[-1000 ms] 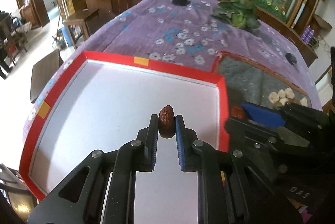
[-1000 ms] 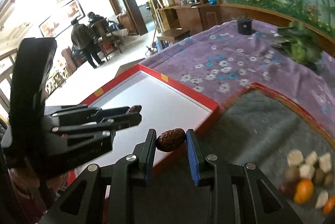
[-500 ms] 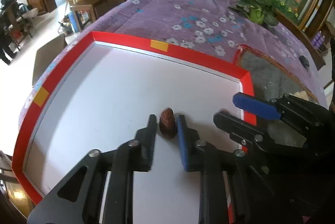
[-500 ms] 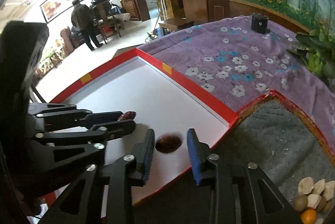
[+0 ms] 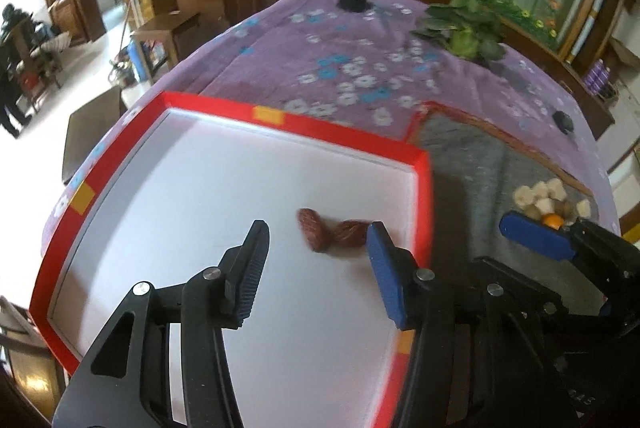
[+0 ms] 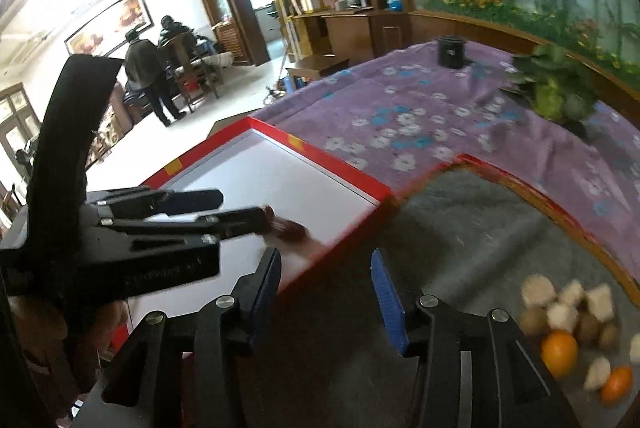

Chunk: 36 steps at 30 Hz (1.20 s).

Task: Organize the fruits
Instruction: 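Grasp another red date with the left tool while the right tool reaches toward an orange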

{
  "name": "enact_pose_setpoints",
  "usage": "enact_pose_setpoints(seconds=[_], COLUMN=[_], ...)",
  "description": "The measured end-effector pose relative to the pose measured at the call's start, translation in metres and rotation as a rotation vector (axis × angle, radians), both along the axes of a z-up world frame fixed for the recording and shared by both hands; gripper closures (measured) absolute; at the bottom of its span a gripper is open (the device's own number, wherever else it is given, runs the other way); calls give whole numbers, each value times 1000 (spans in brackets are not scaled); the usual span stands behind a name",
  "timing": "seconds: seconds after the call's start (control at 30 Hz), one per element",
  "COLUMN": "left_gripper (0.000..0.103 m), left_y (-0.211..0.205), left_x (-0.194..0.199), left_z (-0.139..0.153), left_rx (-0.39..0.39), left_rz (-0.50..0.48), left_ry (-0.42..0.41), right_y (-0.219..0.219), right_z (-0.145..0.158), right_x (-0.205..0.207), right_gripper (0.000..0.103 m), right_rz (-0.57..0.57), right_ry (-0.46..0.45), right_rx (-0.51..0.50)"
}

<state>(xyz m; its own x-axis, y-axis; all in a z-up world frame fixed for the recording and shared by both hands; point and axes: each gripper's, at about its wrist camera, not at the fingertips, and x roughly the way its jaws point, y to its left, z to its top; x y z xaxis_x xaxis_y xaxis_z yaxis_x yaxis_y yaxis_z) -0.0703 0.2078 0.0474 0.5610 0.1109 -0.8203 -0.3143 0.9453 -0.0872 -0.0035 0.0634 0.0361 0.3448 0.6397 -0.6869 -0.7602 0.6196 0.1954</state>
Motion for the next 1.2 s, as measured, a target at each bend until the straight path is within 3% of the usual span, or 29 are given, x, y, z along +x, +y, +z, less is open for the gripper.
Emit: enact_pose_setpoints(seconds=[0.27,0.53,0.8,1.2], left_gripper=[52,52,52,52], left_y=[-60,-115,-153,-183], left_x=[14,37,56,82], left_z=[9,-3,-19,-40], left_rx=[-10,-44,-57,-17], left_rz=[-117,-225,-295,-379], left_ry=[-20,18,68,107], right_y=[-84,-166,-196,-210], right_z=[-3,-18,-26,-31], right_x=[-5,-3,-2,2], right_gripper=[56,53,53,53], right_rz=[-152,-301,-347,-349], right_ry=[10,48,64,73], right_rx=[11,28,53,71])
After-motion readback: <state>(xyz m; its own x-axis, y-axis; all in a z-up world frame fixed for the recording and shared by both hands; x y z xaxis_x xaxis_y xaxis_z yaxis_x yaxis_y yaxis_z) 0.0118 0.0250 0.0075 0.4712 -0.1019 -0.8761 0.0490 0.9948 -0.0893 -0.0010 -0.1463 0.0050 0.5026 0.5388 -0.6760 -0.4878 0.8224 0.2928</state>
